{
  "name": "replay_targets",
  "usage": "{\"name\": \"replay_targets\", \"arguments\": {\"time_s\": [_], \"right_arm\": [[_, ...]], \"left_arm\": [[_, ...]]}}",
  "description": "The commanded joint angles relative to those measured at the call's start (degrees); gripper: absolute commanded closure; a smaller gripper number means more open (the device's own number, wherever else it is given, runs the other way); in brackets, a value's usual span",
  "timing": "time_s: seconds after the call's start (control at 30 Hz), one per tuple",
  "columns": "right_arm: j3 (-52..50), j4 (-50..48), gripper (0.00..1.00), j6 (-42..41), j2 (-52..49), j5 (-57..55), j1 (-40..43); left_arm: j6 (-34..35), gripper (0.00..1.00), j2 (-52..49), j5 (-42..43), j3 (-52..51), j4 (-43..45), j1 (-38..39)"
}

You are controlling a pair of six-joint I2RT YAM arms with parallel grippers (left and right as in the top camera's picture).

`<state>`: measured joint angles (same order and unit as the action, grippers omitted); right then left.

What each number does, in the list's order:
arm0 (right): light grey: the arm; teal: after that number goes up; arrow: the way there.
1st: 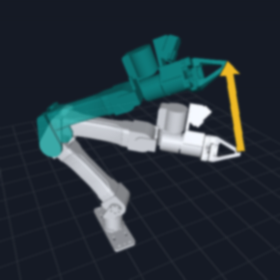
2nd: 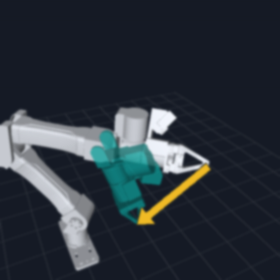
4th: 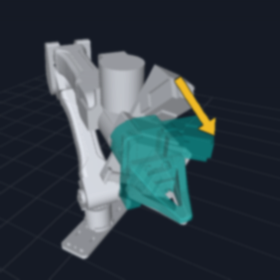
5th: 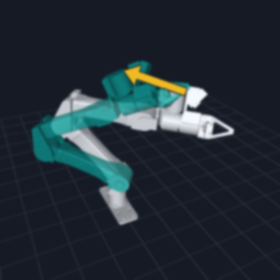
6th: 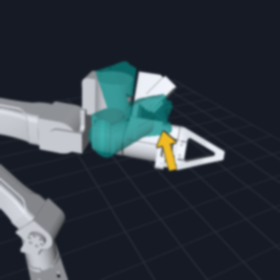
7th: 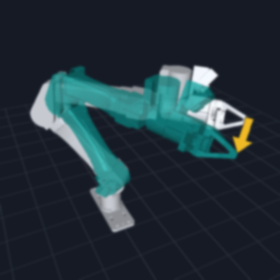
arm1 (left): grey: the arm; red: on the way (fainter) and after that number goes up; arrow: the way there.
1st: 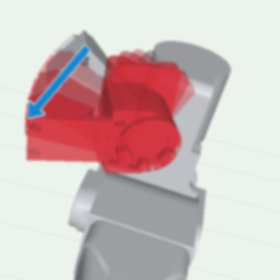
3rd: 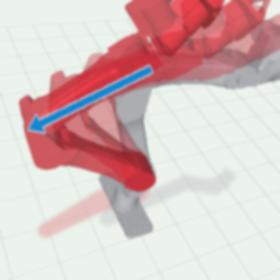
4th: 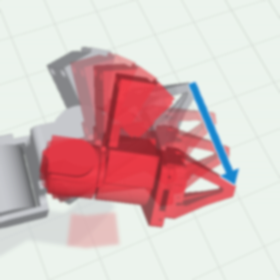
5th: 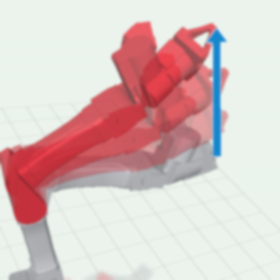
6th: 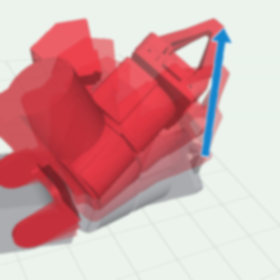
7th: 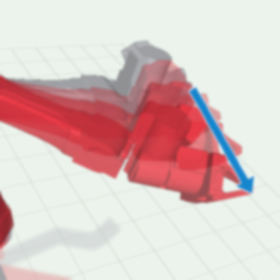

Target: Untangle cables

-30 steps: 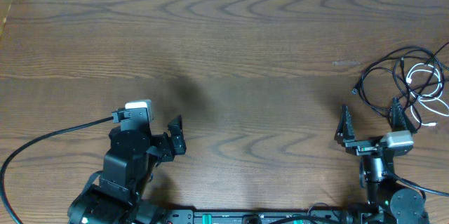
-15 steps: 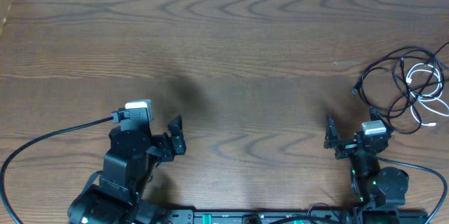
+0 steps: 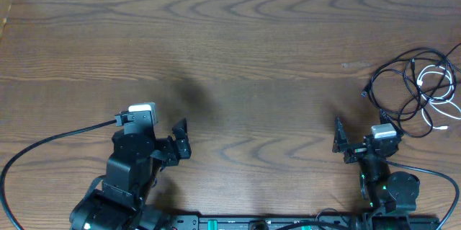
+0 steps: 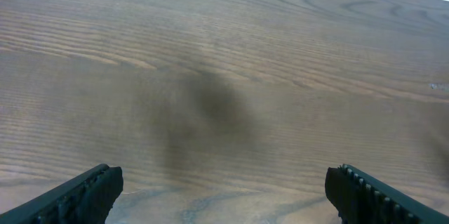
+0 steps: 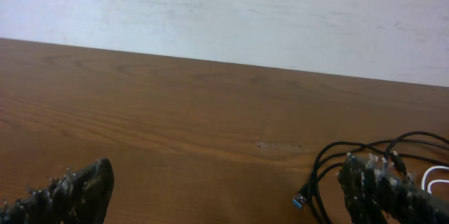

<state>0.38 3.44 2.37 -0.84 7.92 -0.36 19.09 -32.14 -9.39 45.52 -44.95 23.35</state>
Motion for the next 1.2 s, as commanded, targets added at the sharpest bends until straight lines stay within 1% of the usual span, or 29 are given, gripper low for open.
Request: {"name": "replay_targets", "arguments": {"time_s": [0.0,0.33,0.37,0.47,0.53,0.57,0.6,0.73,0.77,0.8,0.97,1.07,1.17], "right_arm": [[-0.07,0.22,0.01,0.9,0.5,0.57,-0.44],[-0.07,0.22,0.01,0.9,0.5,0.57,-0.44],[-0.07,0.22,0.01,0.9,0.5,0.59,-0.44],[-0.07,0.22,0.01,0.9,0.5,0.57,-0.44],[-0.07,0.22,0.01,0.9,0.5,0.59,-0.44],[-0.07,0.22,0.01,0.9,0.5,0.57,-0.44],[-0.07,0.22,0.01,0.9,0.5,0.59,-0.44],[-0.07,0.22,0.01,0.9,0.5,0.59,-0.44],[-0.07,0.22,0.01,0.9,0.5,0.57,-0.44],[-0.07,0.22,0.01,0.9,0.5,0.57,-0.44],[-0.07,0.22,0.01,0.9,0.5,0.57,-0.44],[-0.07,0.22,0.01,0.9,0.5,0.57,-0.44],[-0.07,0.22,0.01,0.92,0.5,0.57,-0.44]], "left_arm": [[-0.57,0.02,0.04,-0.96,-0.2,0.02,0.04],[-0.59,0.02,0.09,-0.96,-0.2,-0.28,0.04],[-1.84,0.02,0.24,-0.96,-0.2,-1.22,-0.22],[-1.95,0.02,1.84,0.79,-2.64,-0.81,-3.61],[-3.78,0.02,4.61,4.26,-6.8,2.93,-6.88],[-5.6,0.02,7.45,7.78,-11.02,7.39,-9.51],[-6.45,0.02,9.38,9.55,-13.75,10.43,-11.04],[-6.78,0.02,18.88,15.76,-26.01,23.52,-17.27],[-6.78,0.02,20.35,16.26,-27.78,25.55,-17.97],[-6.78,0.02,23.45,16.44,-31.54,30.05,-19.1],[-6.82,0.02,31.32,14.71,-39.87,39.58,-21.4],[-7.65,0.02,32.06,12.55,-42.62,43.58,-21.68],[-11.63,0.02,32.06,12.66,-45.38,46.45,-21.68]]}}
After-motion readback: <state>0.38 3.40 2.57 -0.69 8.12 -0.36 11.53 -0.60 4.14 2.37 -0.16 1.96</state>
